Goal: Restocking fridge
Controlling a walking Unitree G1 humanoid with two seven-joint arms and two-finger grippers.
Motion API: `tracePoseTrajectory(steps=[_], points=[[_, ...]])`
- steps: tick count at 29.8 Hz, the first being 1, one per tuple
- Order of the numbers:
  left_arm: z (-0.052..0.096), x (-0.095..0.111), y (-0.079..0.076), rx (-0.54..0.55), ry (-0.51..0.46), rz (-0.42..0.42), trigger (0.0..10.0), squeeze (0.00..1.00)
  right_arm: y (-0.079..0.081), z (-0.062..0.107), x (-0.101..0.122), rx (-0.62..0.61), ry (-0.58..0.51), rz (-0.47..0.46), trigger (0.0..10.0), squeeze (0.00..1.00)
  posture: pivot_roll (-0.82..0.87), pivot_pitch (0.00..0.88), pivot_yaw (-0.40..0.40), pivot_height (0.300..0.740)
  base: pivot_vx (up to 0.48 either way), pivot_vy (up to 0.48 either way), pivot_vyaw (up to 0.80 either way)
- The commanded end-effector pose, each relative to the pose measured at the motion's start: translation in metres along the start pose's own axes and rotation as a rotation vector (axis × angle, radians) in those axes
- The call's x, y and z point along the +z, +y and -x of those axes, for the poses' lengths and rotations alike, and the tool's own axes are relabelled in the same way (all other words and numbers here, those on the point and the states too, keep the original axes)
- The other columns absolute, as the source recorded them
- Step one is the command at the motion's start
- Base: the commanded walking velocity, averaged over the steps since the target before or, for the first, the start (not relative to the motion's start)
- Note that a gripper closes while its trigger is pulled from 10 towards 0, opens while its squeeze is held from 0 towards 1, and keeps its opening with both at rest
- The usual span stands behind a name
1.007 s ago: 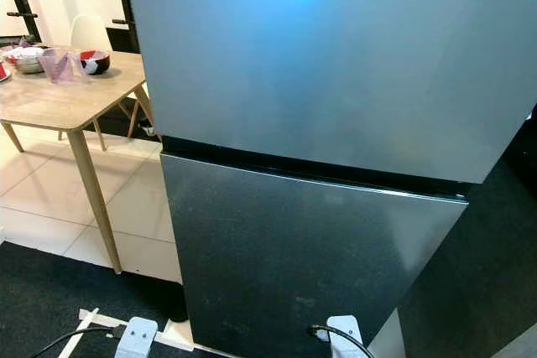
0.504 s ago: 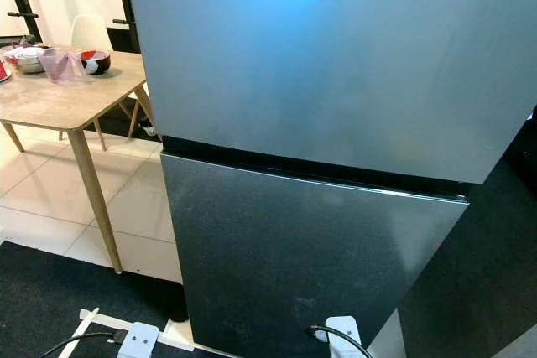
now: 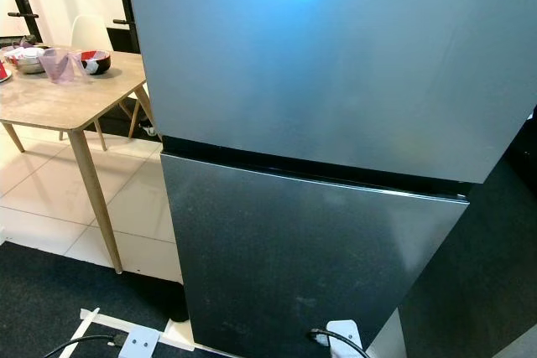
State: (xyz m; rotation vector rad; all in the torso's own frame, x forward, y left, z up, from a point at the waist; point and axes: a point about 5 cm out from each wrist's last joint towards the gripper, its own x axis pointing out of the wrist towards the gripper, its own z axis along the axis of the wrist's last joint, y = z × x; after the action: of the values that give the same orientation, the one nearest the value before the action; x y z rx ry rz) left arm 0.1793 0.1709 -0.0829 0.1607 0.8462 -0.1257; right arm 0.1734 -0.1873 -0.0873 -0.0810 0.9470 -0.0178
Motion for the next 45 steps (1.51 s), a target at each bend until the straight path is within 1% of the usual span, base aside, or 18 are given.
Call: tracePoseTrajectory(steps=[1,12,14,19,33,45], points=[[0.0011,-0.0052,-0.0067,-0.02,0.015,-0.005,10.0,0.0,0.0011,0.0004,-0.0012,0.0,-0.005,0.013,10.0,0.0,0.01,0.0,-0.03,0.74,0.0,0.0,0.0],[0.0005,-0.003,-0.0049,-0.019,0.008,-0.014,10.0,0.0,0.0004,0.0007,-0.0023,-0.001,-0.003,0.016,10.0,0.0,0.02,0.0,-0.033,0.74,0.0,0.0,0.0],[0.001,-0.0039,-0.0035,-0.019,0.01,-0.019,10.0,0.0,-0.0027,0.0011,-0.0029,-0.007,-0.003,0.016,10.0,0.0,0.01,0.0,-0.029,0.74,0.0,0.0,0.0],[0.0013,-0.0048,-0.0022,-0.015,0.013,-0.016,10.0,0.0,-0.0042,0.0014,-0.004,-0.011,-0.001,0.018,10.0,0.0,0.01,0.0,-0.03,0.74,0.0,0.0,0.0],[0.0023,-0.0075,-0.0013,-0.023,0.019,-0.031,10.0,0.0,-0.0044,0.0025,-0.0086,-0.014,0.007,0.024,10.0,0.0,0.0,0.0,-0.023,0.74,0.0,0.0,0.0],[0.0012,-0.0046,-0.0021,-0.025,0.015,-0.035,10.0,0.0,-0.0084,0.0025,-0.0071,-0.017,0.005,0.042,10.0,0.0,0.0,0.0,-0.031,0.74,0.0,0.0,0.0]])
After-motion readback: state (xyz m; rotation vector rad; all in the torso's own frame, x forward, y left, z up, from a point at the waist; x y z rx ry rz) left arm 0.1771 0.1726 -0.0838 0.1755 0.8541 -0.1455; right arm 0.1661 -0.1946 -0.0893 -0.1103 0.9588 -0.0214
